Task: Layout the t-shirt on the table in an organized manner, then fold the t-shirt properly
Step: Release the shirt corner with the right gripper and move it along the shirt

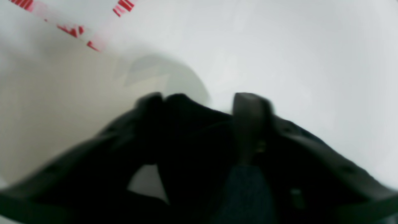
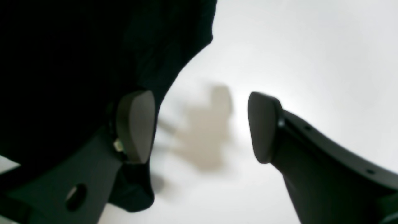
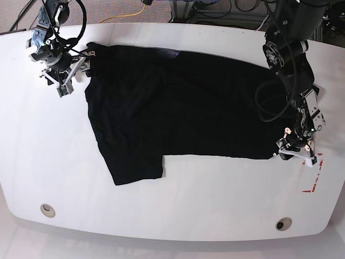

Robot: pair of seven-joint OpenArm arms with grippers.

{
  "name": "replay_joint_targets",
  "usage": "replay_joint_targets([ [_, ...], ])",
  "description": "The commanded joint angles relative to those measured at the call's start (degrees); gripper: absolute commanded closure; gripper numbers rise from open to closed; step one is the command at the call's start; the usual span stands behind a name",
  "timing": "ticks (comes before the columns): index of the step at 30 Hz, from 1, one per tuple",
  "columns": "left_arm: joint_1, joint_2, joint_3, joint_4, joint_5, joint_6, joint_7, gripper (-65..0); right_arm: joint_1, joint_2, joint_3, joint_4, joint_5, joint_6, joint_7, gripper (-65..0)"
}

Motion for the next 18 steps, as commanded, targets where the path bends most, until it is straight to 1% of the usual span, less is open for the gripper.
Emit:
replay_joint_targets([
  [1,-1.0,-0.1,0.1,0.3,-0.3,-0.2,1.3,-19.6,0.4,0.9,0.4,1.0,0.6,-0.1,1.0,-44.7],
  [3,-1.0,-0.1,0.1,0.3,-0.3,-0.2,1.3,-14.3,0.4,0.9,0.4,1.0,0.6,-0.1,1.0,-44.7],
  [5,-1.1,-0.1,0.1,0.3,-0.3,-0.2,1.3,-11.3,0.4,0.9,0.5,1.0,0.6,-0.1,1.0,-44.7],
  [7,-1.1,-0.2,0.1,0.3,-0.3,-0.2,1.3,-10.0,0.4,0.9,0.5,1.0,0.6,-0.1,1.0,-44.7],
  [15,-1.1,-0.2,0.1,0.7,-0.3,-0.2,1.3,-9.0,0.4,0.9,0.5,1.1,0.6,-0.1,1.0,-44.7],
  [16,-1.1,-0.2,0.1,0.7,-0.3,-0.2,1.3,-7.9,0.4,0.9,0.5,1.1,0.6,-0.1,1.0,-44.7],
  [18,-1.1,-0.3,0.1,0.7,-0.4,-0.2,1.3,-2.4,0.4,0.9,0.5,1.1,0.6,-0.1,1.0,-44.7],
])
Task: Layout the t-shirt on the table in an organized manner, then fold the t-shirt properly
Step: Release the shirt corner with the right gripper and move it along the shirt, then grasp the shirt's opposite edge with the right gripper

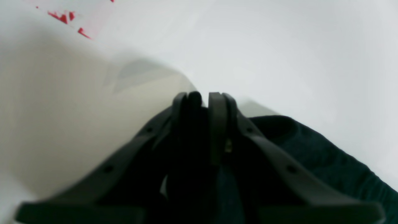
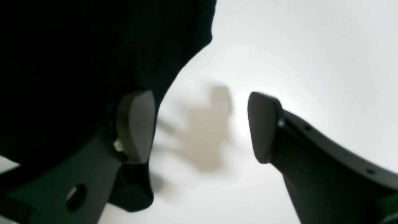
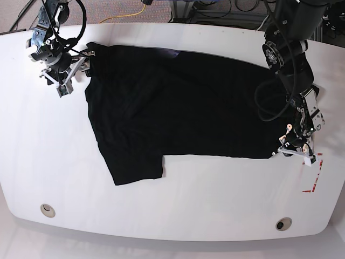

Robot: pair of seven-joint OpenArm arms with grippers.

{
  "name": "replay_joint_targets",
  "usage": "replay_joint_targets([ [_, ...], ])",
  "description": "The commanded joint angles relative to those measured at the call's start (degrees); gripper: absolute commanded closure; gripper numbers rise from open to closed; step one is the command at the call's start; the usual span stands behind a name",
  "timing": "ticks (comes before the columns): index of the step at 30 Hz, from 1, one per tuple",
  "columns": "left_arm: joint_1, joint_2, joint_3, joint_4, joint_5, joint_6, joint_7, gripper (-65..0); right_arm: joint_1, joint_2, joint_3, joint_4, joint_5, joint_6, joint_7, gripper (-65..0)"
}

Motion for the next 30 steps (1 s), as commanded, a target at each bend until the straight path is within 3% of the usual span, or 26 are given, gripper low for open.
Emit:
replay_joint_targets([
  [1,-1.2,-0.4,0.1,0.8,-0.2,-0.2,0.5,0.0,0.4,0.9,0.4,1.1,0.6,-0.1,1.0,-44.7],
  [16,-0.9,-0.1,0.1,7.7,-0.1,-0.2,0.7,0.0,4.7,1.3,2.3,1.3,0.3,-0.1,1.0,-45.0],
  [23,-0.8,-0.3,0.1,7.8,-0.1,-0.3,0.7,0.0,13.7,3.3,3.6,0.1,0.2,-0.1,0.9,-45.3],
  [30,0.8,-0.3,0.1,7.8,-0.1,-0.3,0.7,0.0,28.1,4.0,0.1,-10.2,-1.9,-0.1,0.9,-45.3],
])
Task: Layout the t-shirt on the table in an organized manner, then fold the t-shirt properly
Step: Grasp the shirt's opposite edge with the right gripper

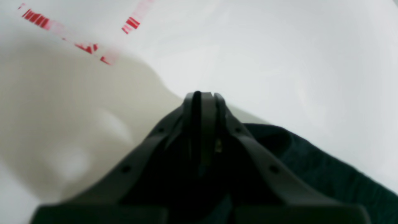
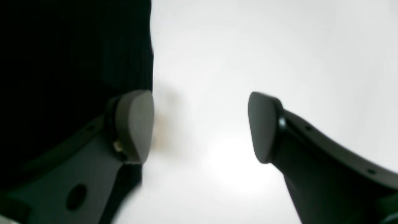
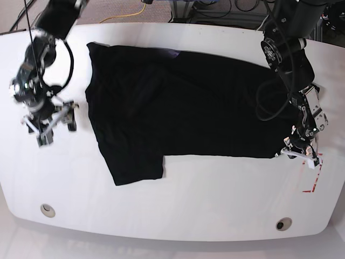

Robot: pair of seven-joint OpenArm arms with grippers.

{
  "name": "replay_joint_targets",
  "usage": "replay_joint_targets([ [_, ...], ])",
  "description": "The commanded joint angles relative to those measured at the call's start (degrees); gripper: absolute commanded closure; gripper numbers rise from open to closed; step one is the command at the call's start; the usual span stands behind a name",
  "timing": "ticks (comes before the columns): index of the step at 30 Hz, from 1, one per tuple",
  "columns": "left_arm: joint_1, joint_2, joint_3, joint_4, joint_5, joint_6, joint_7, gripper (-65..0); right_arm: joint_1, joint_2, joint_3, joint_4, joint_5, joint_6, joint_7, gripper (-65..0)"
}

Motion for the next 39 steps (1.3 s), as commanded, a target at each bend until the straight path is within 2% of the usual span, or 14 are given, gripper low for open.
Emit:
replay_joint_targets([
  [1,-1.1,-0.7,0.1,1.1,-0.4,-0.1,-1.0,0.0,6.9,0.8,-1.7,-5.6,-1.8,0.0,1.2,-45.3],
  [8,-0.7,-0.8,0.1,1.2,-0.4,-0.1,-0.9,0.0,22.2,0.3,-4.0,-21.4,-7.6,0.0,2.3,-45.3],
  [18,-0.9,-1.6,0.1,1.3,-0.5,-0.3,1.5,0.0,35.7,0.6,-4.6,-45.5,-8.2,0.0,8.2,-45.5],
  [29,1.0,-1.4,2.1,8.2,-0.5,-0.3,2.7,0.0,39.4,0.2,-4.6,-61.4,-8.2,0.0,15.8,-45.5],
  [39,1.1,-1.5,2.8,9.8,-0.7,-0.3,4.1,0.0,36.0,-0.9,-4.6,-63.5,-8.2,0.0,16.4,-45.5],
])
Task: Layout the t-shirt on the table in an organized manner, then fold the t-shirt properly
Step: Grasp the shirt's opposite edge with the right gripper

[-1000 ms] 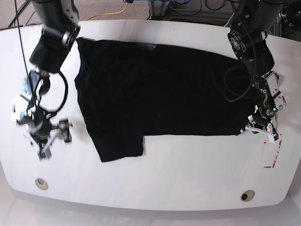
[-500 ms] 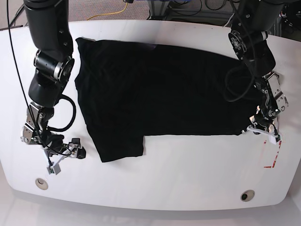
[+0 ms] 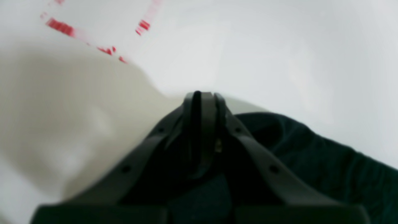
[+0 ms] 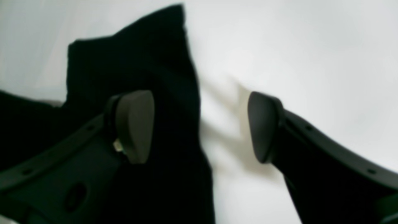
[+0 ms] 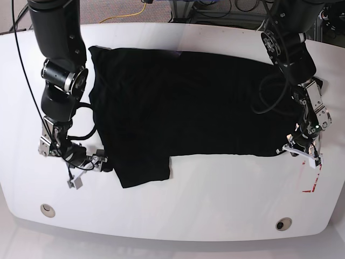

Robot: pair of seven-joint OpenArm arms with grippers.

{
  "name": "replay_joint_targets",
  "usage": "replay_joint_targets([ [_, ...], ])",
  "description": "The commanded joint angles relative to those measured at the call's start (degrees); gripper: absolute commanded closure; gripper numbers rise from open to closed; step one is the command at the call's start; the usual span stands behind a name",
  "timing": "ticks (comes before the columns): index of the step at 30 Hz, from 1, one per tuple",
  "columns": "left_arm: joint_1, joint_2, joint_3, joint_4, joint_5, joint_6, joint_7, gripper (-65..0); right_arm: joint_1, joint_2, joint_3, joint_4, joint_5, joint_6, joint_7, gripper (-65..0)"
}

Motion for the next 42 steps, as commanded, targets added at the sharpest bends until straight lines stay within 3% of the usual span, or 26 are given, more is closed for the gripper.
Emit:
replay_joint_targets([
  [1,-1.9,-1.0,0.0,1.6,-0.5,-0.3,-1.4,0.0,0.4,0.6,0.2,0.9,0.8,0.4,1.0,-45.5],
  [26,-1.9,-0.9,0.1,1.9,-0.5,-0.3,-1.4,0.0,-4.2,-4.9,0.1,1.6,0.9,0.4,-1.5,-44.2],
  [30,-2.0,-1.0,0.1,1.9,-0.5,-0.3,-1.4,0.0,-4.5,-5.2,0.1,4.4,0.8,0.4,-1.5,-34.2],
  [35,-2.2,-1.1,0.2,1.9,-0.5,-0.3,-1.4,0.0,-4.2,-5.0,0.1,5.3,0.7,0.4,-3.1,-7.5],
  [37,-2.3,-1.1,0.2,1.9,-0.5,-0.3,-1.4,0.0,-4.1,-5.0,0.1,5.3,0.7,0.4,-3.5,0.0],
  [42,-2.4,-1.1,0.2,3.2,-0.5,-0.3,-1.4,0.0,-3.3,-4.6,0.0,5.4,0.7,0.4,-3.5,0.0],
])
